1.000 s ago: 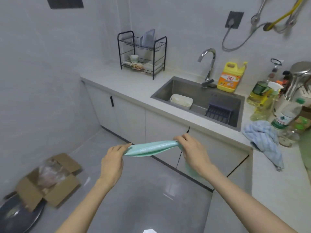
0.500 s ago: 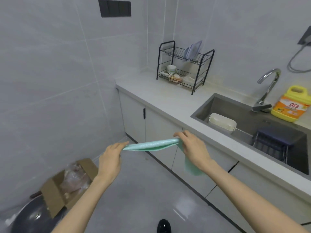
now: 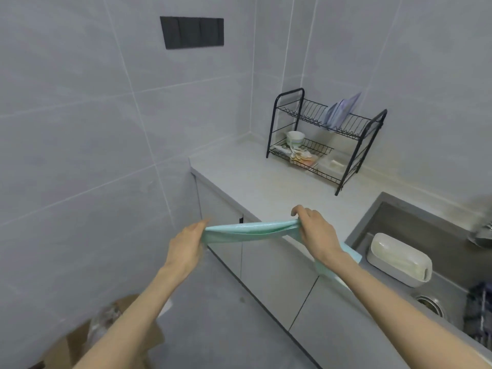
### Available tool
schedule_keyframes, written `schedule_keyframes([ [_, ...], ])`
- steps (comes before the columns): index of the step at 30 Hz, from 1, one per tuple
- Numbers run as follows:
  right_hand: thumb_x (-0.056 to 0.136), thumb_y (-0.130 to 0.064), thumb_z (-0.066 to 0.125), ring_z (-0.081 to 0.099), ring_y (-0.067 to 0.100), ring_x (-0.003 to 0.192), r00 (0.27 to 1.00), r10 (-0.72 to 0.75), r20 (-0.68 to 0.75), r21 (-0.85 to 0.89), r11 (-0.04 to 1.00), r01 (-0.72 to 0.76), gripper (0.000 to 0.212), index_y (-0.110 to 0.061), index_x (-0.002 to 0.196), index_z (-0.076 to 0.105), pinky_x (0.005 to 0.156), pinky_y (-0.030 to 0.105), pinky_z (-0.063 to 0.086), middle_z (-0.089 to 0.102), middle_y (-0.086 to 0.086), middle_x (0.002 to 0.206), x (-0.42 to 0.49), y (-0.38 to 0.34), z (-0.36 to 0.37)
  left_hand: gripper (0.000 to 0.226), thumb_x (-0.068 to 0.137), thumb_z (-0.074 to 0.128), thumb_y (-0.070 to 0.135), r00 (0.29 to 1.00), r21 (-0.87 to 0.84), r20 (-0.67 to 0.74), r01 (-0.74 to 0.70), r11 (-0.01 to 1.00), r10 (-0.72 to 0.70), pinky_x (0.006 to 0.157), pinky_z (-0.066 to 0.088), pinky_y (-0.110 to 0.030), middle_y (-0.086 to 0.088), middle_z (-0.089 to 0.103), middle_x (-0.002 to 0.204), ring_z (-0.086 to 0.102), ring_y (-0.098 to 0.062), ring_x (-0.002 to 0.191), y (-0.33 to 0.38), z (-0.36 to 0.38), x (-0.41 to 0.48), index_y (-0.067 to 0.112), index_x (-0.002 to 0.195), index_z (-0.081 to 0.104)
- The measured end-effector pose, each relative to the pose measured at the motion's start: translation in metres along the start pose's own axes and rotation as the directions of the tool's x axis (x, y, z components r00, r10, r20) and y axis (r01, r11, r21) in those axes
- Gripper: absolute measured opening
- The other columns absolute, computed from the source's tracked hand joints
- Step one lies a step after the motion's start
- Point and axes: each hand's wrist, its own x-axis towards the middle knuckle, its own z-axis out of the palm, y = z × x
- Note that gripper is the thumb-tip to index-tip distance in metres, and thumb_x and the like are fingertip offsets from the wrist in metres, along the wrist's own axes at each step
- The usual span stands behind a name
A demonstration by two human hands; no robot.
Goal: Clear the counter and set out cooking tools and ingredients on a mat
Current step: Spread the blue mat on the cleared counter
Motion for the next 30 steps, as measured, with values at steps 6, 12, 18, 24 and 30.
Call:
schedule_keyframes([
  [6, 0.085, -0.003, 0.041, 0.038, 0.024, 0.080, 0.993, 0.104, 0.048, -0.083, 0.992, -0.100, 0.035, -0.013, 0.118, 0.043, 0.062, 0.033, 0.030, 0.057, 0.008, 0.097, 0.081, 0.019, 0.014, 0.059, 0.089, 0.042, 0.001, 0.992, 0.034, 0.103, -0.071, 0.997, 0.068, 0.085, 0.043, -0.038, -0.011, 0.052, 0.131, 0.053, -0.031, 0.111, -0.015, 0.012, 0.105, 0.020, 0.143, 0.032],
  [12, 0.086, -0.003, 0.039, 0.040, 0.026, 0.079, 0.960, 0.259, 0.110, -0.178, 0.955, -0.238, 0.026, -0.013, 0.110, 0.042, 0.064, 0.032, 0.029, 0.059, 0.007, 0.098, 0.159, 0.040, 0.047, 0.038, 0.085, 0.047, 0.005, 0.942, 0.105, 0.214, -0.283, 0.953, 0.257, 0.078, 0.045, -0.038, -0.006, 0.060, 0.106, 0.059, -0.027, 0.093, -0.033, 0.038, 0.230, 0.016, 0.122, 0.045],
  [18, 0.089, -0.006, 0.037, 0.041, 0.025, 0.082, 0.889, 0.426, 0.169, -0.206, 0.897, -0.391, 0.028, -0.013, 0.116, 0.041, 0.067, 0.031, 0.029, 0.060, 0.007, 0.106, 0.227, 0.058, 0.069, 0.051, 0.083, 0.044, -0.004, 0.847, 0.234, 0.345, -0.494, 0.837, 0.404, 0.083, 0.039, -0.036, -0.005, 0.056, 0.112, 0.055, -0.028, 0.103, -0.034, 0.061, 0.349, 0.016, 0.129, 0.038],
  [24, 0.088, -0.009, 0.041, 0.055, 0.029, 0.099, 0.817, 0.523, 0.242, -0.157, 0.852, -0.500, 0.031, -0.014, 0.119, 0.041, 0.069, 0.030, 0.031, 0.061, 0.006, 0.112, 0.275, 0.083, 0.075, 0.051, 0.086, 0.042, -0.001, 0.743, 0.222, 0.458, -0.626, 0.747, 0.487, 0.083, 0.037, -0.035, -0.005, 0.055, 0.116, 0.054, -0.027, 0.109, -0.019, 0.087, 0.449, 0.017, 0.133, 0.037],
  [30, 0.089, -0.013, 0.044, 0.055, 0.028, 0.095, 0.744, 0.593, 0.307, -0.139, 0.802, -0.581, 0.032, -0.014, 0.120, 0.040, 0.071, 0.031, 0.035, 0.060, 0.009, 0.112, 0.306, 0.114, 0.087, 0.052, 0.087, 0.041, -0.001, 0.689, 0.256, 0.559, -0.673, 0.694, 0.461, 0.086, 0.038, -0.036, -0.007, 0.053, 0.124, 0.052, -0.028, 0.115, 0.009, 0.117, 0.510, 0.017, 0.135, 0.035],
])
